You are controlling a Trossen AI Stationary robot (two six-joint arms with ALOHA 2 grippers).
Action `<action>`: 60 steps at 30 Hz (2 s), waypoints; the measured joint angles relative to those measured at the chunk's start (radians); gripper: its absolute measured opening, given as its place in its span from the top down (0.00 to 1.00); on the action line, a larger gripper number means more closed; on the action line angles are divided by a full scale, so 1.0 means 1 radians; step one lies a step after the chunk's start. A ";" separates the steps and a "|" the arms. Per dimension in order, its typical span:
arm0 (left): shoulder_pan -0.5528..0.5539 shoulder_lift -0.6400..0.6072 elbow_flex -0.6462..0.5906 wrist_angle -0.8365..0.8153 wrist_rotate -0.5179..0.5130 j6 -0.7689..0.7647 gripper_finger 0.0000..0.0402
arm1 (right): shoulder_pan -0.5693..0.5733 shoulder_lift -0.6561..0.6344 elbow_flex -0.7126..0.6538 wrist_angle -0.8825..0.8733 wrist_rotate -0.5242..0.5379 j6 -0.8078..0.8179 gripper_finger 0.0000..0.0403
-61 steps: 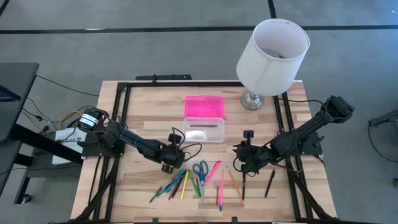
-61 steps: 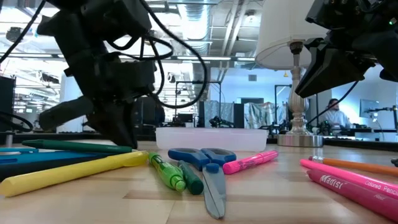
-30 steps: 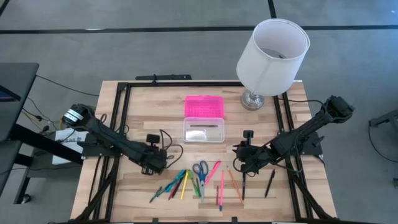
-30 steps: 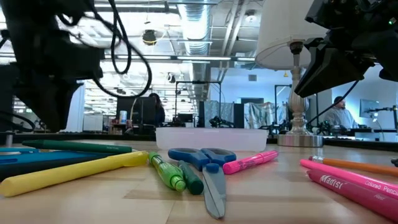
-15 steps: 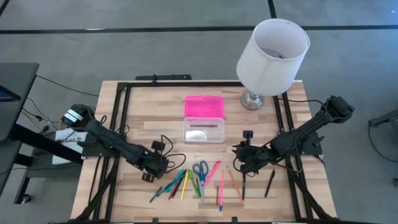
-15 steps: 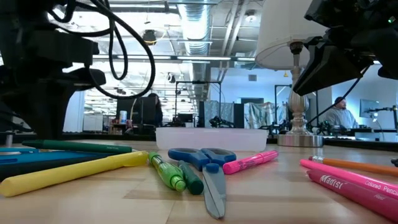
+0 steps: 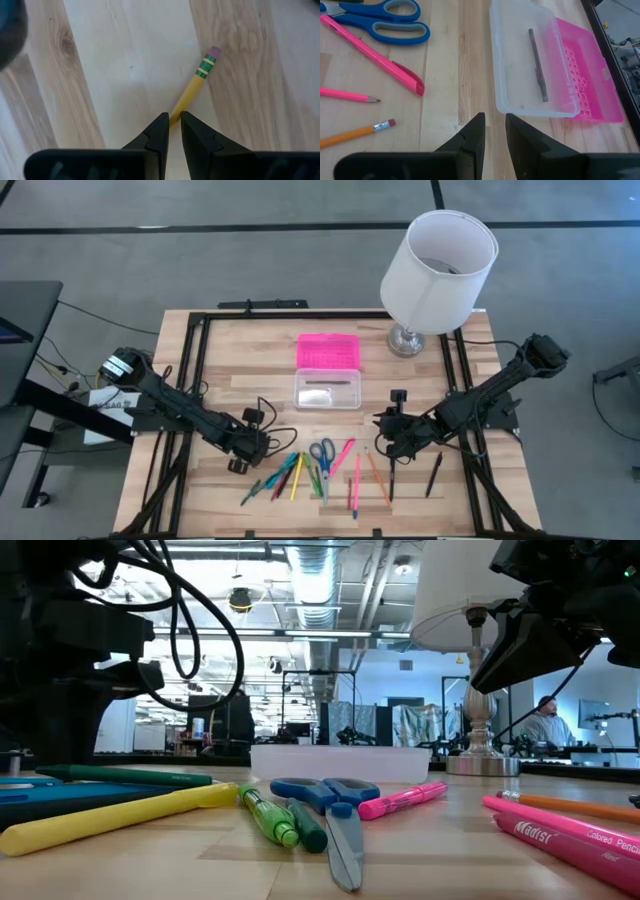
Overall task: Pick & place school supplies into a supply box
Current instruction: Put the yellow pencil into the supply box
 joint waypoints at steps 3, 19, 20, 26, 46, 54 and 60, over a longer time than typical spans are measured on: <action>0.000 0.000 0.000 -0.003 0.001 -0.003 0.88 | 0.000 0.000 0.000 0.000 0.000 0.000 0.83; 0.031 0.000 0.000 -0.028 0.002 0.023 0.68 | -0.001 0.000 0.000 0.006 0.000 -0.001 0.83; 0.041 0.000 0.000 -0.027 0.002 0.022 0.68 | -0.001 0.000 0.000 0.006 0.000 -0.001 0.83; 0.098 0.002 0.000 -0.027 0.068 0.042 0.70 | -0.001 0.000 0.000 0.006 0.000 -0.001 0.83; 0.238 0.081 0.019 -0.016 0.160 -0.152 0.90 | -0.001 0.000 0.000 0.006 0.000 0.000 0.83; 0.243 0.084 0.028 -0.016 0.157 -0.037 0.93 | -0.001 0.000 0.000 0.006 0.000 0.000 0.83; 0.246 0.085 0.030 -0.010 0.156 -0.051 0.92 | -0.001 0.000 0.000 0.006 -0.001 0.000 0.83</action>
